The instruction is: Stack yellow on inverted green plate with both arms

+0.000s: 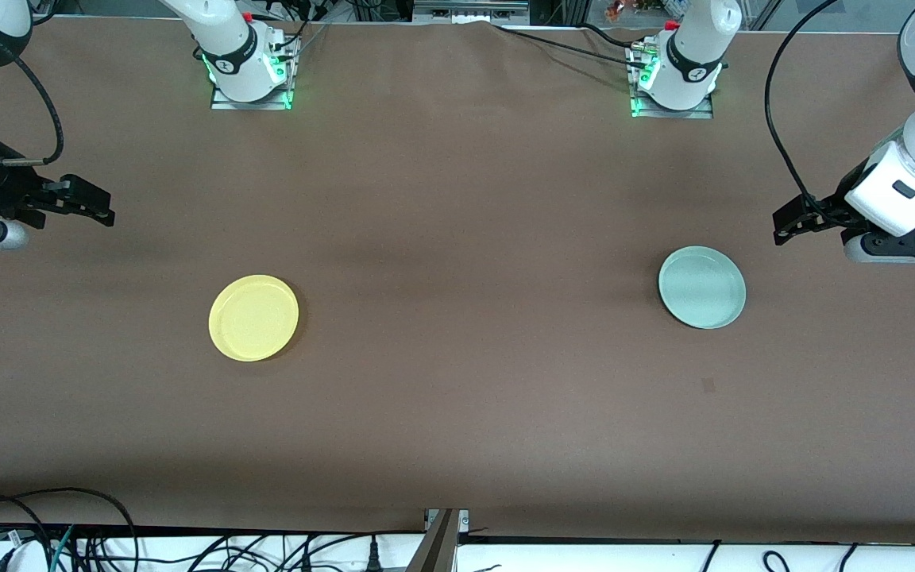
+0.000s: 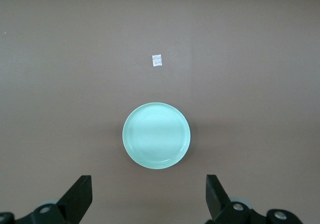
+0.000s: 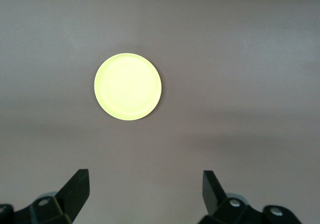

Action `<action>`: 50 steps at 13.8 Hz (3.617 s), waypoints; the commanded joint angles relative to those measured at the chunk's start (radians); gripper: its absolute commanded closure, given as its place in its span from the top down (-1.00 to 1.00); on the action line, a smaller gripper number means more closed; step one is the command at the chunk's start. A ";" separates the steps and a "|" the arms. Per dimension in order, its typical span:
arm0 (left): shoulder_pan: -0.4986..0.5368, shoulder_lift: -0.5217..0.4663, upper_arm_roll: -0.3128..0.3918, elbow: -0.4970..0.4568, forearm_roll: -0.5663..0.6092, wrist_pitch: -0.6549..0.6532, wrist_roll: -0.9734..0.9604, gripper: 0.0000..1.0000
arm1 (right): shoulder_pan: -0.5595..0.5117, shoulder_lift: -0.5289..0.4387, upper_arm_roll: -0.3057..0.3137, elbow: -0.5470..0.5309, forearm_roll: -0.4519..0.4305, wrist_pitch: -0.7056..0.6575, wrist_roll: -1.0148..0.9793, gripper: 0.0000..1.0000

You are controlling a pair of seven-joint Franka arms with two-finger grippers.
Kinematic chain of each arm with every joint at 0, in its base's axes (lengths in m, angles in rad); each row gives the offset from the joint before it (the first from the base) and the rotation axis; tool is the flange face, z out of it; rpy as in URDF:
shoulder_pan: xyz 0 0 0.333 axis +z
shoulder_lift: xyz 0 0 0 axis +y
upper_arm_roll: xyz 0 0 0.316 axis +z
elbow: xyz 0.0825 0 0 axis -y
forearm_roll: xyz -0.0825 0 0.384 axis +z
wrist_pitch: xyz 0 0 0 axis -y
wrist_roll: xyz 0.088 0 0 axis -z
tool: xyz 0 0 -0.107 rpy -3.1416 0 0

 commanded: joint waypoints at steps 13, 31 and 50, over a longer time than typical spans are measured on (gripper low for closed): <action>0.048 0.100 0.011 0.050 -0.015 -0.108 0.179 1.00 | 0.000 0.007 0.001 0.018 -0.015 -0.007 -0.006 0.99; 0.151 0.496 0.003 -0.135 -0.023 0.433 0.836 1.00 | -0.002 0.016 0.001 0.016 -0.016 -0.011 -0.007 0.99; 0.139 0.458 -0.015 -0.193 -0.008 0.579 0.960 -1.00 | 0.000 0.014 0.001 0.018 -0.013 -0.017 -0.007 0.99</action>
